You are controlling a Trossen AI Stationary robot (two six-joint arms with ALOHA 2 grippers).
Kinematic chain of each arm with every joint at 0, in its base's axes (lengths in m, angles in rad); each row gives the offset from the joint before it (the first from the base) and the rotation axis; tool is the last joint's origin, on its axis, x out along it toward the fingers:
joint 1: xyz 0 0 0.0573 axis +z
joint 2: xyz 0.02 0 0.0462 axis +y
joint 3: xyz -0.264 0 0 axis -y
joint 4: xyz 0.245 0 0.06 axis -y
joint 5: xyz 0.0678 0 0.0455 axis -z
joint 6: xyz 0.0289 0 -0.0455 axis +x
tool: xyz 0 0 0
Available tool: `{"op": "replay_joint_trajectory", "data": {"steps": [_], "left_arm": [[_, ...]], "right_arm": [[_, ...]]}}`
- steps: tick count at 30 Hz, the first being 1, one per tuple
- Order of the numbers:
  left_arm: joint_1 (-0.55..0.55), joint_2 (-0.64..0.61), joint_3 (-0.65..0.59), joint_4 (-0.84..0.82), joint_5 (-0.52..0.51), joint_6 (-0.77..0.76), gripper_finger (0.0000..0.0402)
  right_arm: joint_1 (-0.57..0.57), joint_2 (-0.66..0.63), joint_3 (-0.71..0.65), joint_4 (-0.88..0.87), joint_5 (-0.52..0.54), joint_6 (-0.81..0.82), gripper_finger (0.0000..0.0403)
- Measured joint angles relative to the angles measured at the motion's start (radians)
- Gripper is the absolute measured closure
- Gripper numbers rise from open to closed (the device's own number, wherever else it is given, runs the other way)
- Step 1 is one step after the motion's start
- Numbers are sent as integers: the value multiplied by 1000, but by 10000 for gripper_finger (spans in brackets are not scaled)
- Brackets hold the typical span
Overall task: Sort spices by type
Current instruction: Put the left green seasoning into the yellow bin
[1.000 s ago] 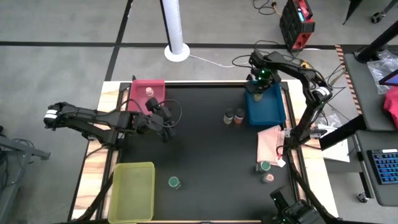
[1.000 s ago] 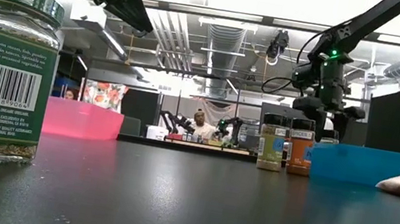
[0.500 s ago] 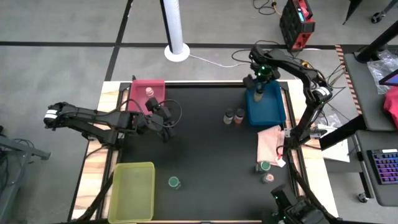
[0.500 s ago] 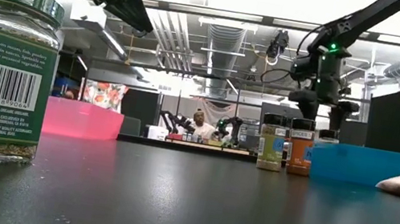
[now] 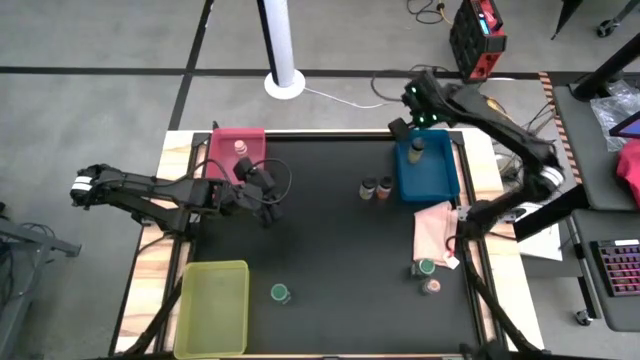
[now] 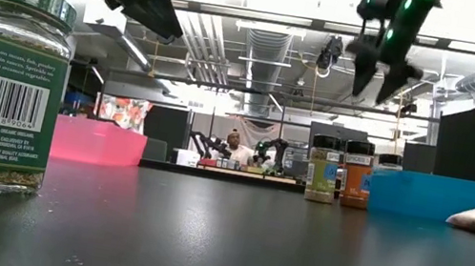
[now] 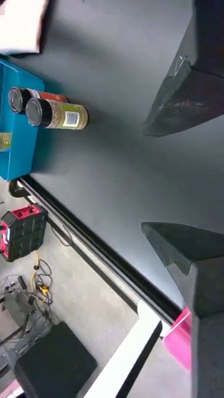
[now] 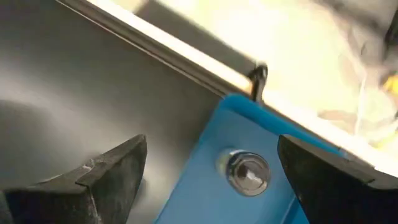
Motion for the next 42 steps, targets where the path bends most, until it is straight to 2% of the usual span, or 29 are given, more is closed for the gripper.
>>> {"op": "replay_joint_trajectory", "data": {"steps": [3, 11, 19, 24, 28, 33, 37, 42], "left_arm": [[0, 0, 0, 0, 27, -6, 182], [-2, 0, 0, 2, 67, -13, 182], [-3, 0, 0, 2, 82, -16, 182], [-3, 0, 0, 4, 167, -22, 182], [-9, 0, 0, 8, 241, -29, 182], [-50, 0, 18, 9, 342, -83, 182], [-138, 8, 81, -60, 386, -220, 182], [-292, 76, 195, -214, 332, -394, 182]], "right_arm": [[119, -93, -31, 25, 46, -1, 49], [483, -298, -198, 229, 48, -9, 51], [772, -346, -389, 394, 48, -23, 51], [889, -321, -475, 462, 41, -44, 56], [984, -295, -557, 625, 42, -86, 61], [1044, -267, -583, 731, 87, -104, 68], [1047, -259, -579, 731, 129, -110, 73], [1047, -259, -580, 737, 173, -137, 71]]}}
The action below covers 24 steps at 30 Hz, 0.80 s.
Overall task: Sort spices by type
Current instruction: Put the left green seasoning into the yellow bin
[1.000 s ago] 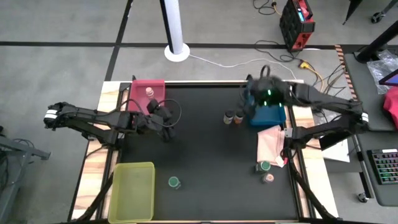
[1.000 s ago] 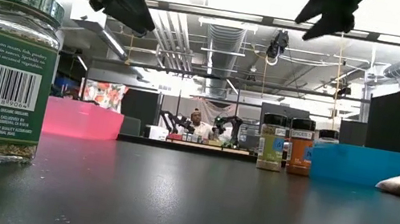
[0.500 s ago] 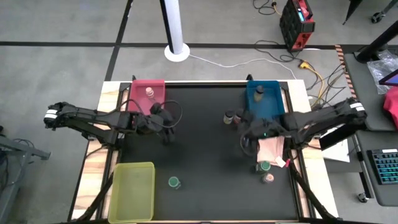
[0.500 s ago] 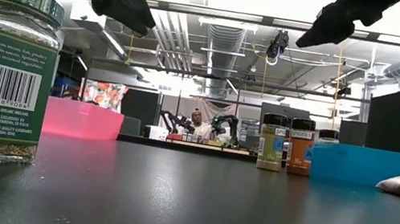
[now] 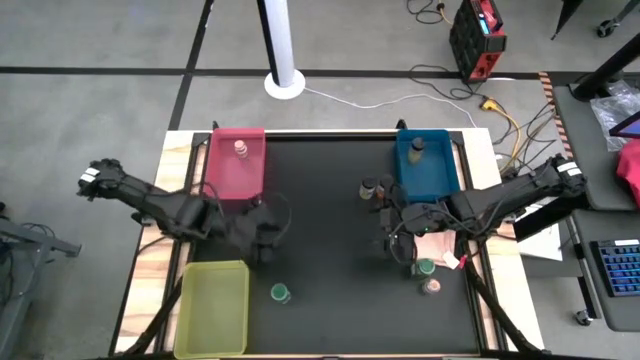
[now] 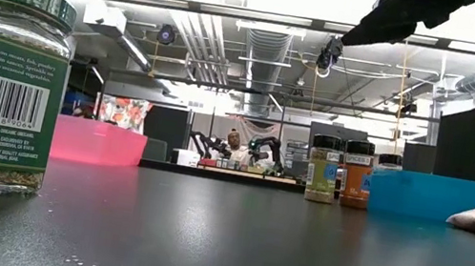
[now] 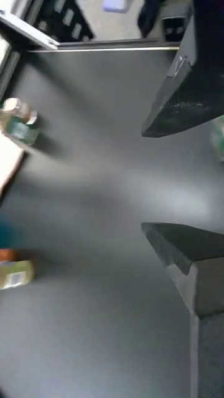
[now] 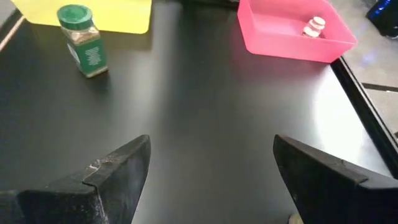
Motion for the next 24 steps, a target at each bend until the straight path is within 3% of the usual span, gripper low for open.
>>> {"op": "replay_joint_trajectory", "data": {"steps": [13, 24], "left_arm": [[-190, 240, 257, -328, -21, -210, 182], [-218, 349, 318, -349, -30, -166, 182]], "right_arm": [[0, 0, -6, 8, 1, 50, 65], [2, 0, -14, 8, 0, 151, 81]]}}
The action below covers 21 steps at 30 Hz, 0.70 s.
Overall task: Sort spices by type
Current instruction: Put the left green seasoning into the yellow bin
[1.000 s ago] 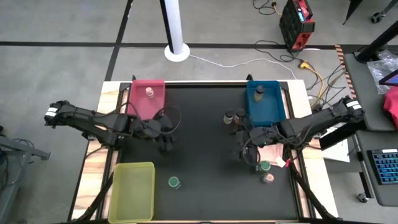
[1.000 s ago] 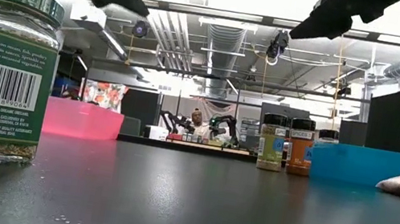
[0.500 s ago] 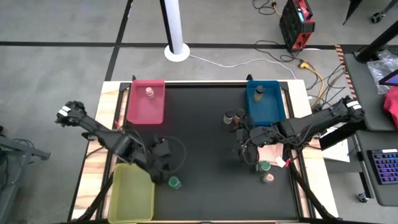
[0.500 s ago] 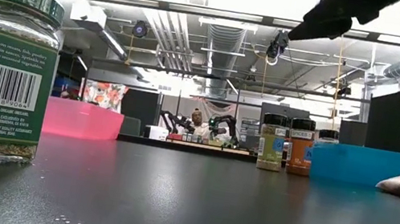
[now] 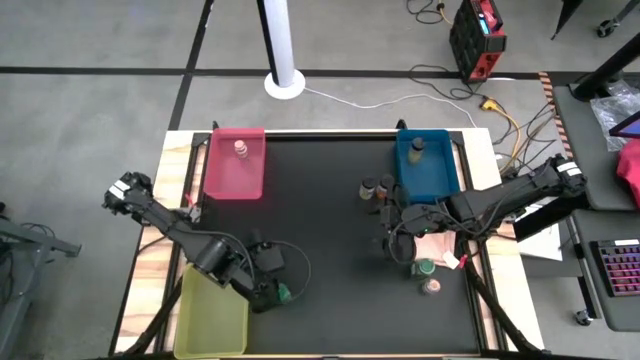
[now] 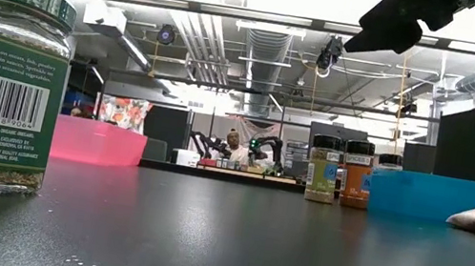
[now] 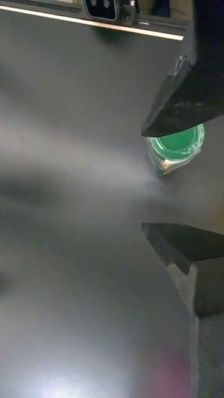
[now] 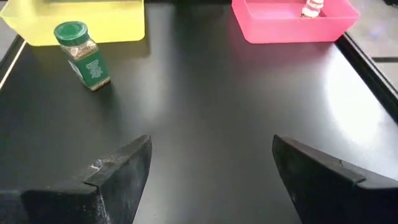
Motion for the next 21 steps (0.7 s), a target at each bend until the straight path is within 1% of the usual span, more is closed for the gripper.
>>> {"op": "replay_joint_trajectory", "data": {"steps": [5, 10, 12, 16, 21], "left_arm": [[-7, -2, -13, 0, 0, 13, 182], [-30, -4, -7, 0, 0, 5, 182], [-35, -4, -5, 0, 0, -20, 179], [-33, -5, -7, -13, -33, -154, 162], [-54, 0, -8, -10, -26, -144, 148]], "right_arm": [[0, 6, 0, -1, 0, 32, 83], [23, 15, -1, -1, 1, 55, 74], [33, 19, -1, 1, 3, 71, 70], [48, 26, -1, 2, 3, 101, 65], [52, 33, -1, 6, 4, 107, 68]]}}
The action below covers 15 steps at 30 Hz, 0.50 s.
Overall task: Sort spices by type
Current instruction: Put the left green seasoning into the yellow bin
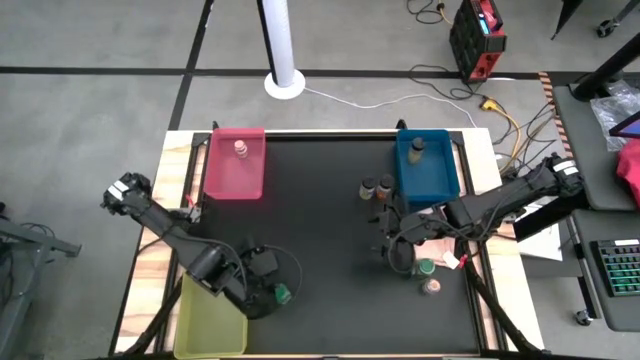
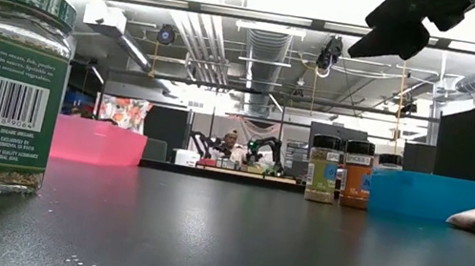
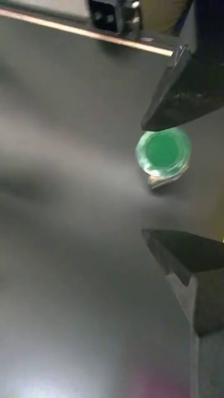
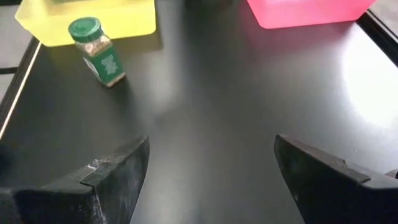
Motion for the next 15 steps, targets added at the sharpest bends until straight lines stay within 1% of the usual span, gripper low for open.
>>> {"op": "replay_joint_trajectory", "data": {"steps": [8, 11, 15], "left_arm": [[-3, 0, 5, 1, 0, 4, 146], [-3, 0, 5, 1, 10, 5, 146], [-3, 0, 5, 7, 20, 4, 134]], "right_arm": [[0, 3, 0, 2, 3, -4, 81], [0, 4, 0, 18, 24, -20, 82], [0, 4, 0, 23, 29, -21, 81]]}}
